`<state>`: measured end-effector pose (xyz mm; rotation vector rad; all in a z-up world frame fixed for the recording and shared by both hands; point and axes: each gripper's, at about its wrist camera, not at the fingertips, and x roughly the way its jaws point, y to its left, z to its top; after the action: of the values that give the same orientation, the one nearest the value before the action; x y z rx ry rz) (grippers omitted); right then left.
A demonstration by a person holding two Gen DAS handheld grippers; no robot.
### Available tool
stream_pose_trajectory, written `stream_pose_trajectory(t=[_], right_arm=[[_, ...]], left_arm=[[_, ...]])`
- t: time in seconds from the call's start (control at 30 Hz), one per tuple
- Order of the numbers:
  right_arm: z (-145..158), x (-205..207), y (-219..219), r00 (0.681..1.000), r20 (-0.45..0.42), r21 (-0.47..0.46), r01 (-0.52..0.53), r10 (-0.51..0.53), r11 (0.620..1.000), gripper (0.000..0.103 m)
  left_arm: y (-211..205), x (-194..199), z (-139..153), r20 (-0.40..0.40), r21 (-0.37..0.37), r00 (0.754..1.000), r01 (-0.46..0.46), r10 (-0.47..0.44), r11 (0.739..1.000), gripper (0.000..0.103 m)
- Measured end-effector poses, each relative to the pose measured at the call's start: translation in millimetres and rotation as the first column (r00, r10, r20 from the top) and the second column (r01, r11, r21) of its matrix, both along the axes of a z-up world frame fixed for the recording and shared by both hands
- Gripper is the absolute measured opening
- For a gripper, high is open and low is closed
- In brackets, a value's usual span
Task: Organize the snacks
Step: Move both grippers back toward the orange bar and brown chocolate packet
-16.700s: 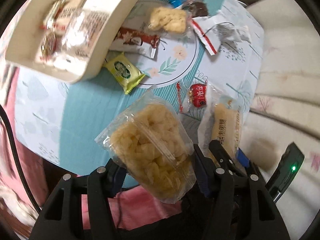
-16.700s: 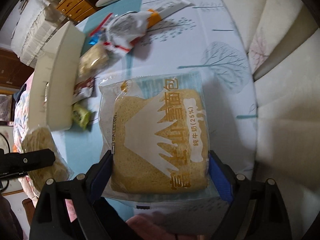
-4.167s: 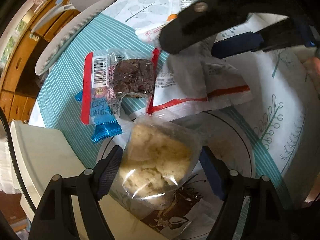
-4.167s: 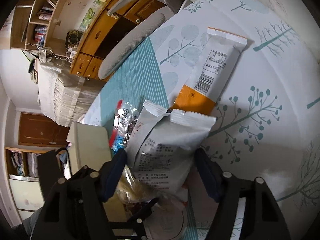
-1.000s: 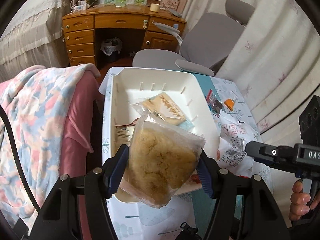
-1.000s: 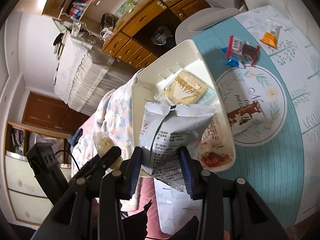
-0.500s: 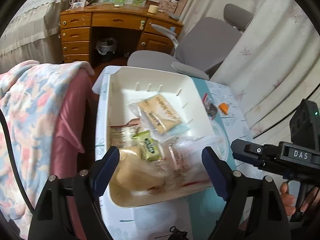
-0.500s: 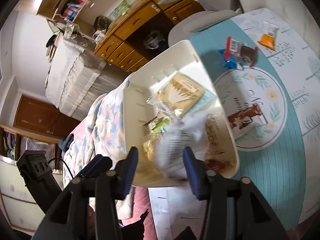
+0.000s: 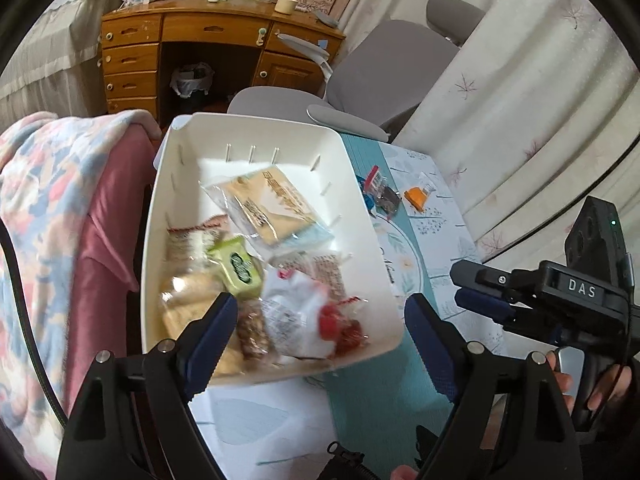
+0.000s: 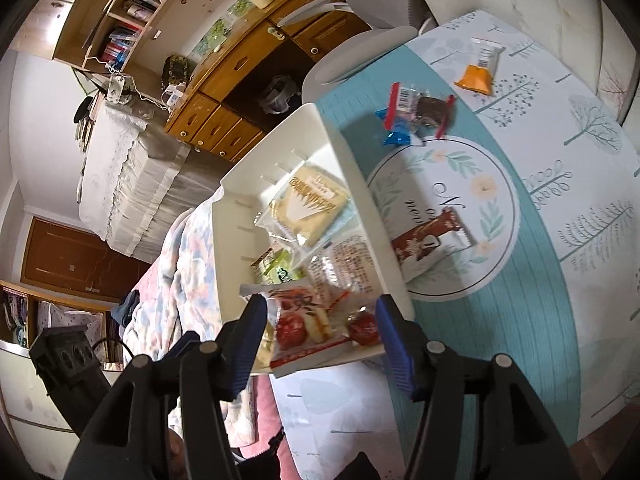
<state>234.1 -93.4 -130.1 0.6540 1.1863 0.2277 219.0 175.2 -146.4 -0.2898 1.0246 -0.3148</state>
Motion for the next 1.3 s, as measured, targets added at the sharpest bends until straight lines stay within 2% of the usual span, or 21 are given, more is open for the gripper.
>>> stream_pose_trajectory(t=[0.17,0.27,0.43,0.57,0.83,1.03,1.13,1.2,1.3], right_arm=[[-3.1,8.4,-29.4,1.0,0.006,0.025,-0.029,0.029,0.999,0.057],[-6.0,13.5,-48.0,0.998,0.0,0.04,-0.066,0.066,0.997,0.057],[-11.6,21.7,-81.7,0.994,-0.015,0.059,-0.11,0.111,0.992,0.057],[-16.5,30.6,-108.4,0.989,-0.029,0.052,-0.141,0.143,0.989,0.057],[-21.5,55.8,-158.4,0.989,-0.031,0.02,-0.141,0.142,0.99,0.057],[-25.7,87.4,-185.7,0.992,-0.026,-0.021,-0.124,0.124,0.992,0.058],[-29.5,103.0,-193.7,0.994,-0.012,-0.041,-0.111,0.11,0.993,0.066],[-33.6,115.4,-198.3,0.995,-0.005,-0.061,-0.104,0.104,0.993,0.066],[-41.3,132.1,-202.0,0.995,-0.003,-0.082,-0.1,0.1,0.992,0.066]], left_arm=[[-24.6,-12.3,0.2,-0.022,-0.006,0.997,-0.067,0.067,0.998,0.084],[-45.8,-21.2,0.0,-0.034,0.015,0.992,-0.124,0.124,0.992,0.084],[-84.5,-39.4,-1.7,-0.06,0.012,0.971,-0.232,0.232,0.973,0.084],[-123.6,-49.8,-6.7,-0.095,0.044,0.948,-0.301,0.303,0.953,0.084],[-186.5,-50.7,-16.7,-0.147,0.062,0.912,-0.377,0.382,0.924,0.084],[-209.6,-31.6,-28.3,-0.196,0.057,0.861,-0.467,0.469,0.882,0.084],[-212.8,-19.4,-36.8,-0.211,0.048,0.833,-0.514,0.511,0.857,0.084],[-213.6,-9.6,-44.6,-0.237,0.046,0.802,-0.554,0.548,0.831,0.084],[-210.6,5.4,-58.8,-0.268,0.053,0.739,-0.629,0.618,0.775,0.084]])
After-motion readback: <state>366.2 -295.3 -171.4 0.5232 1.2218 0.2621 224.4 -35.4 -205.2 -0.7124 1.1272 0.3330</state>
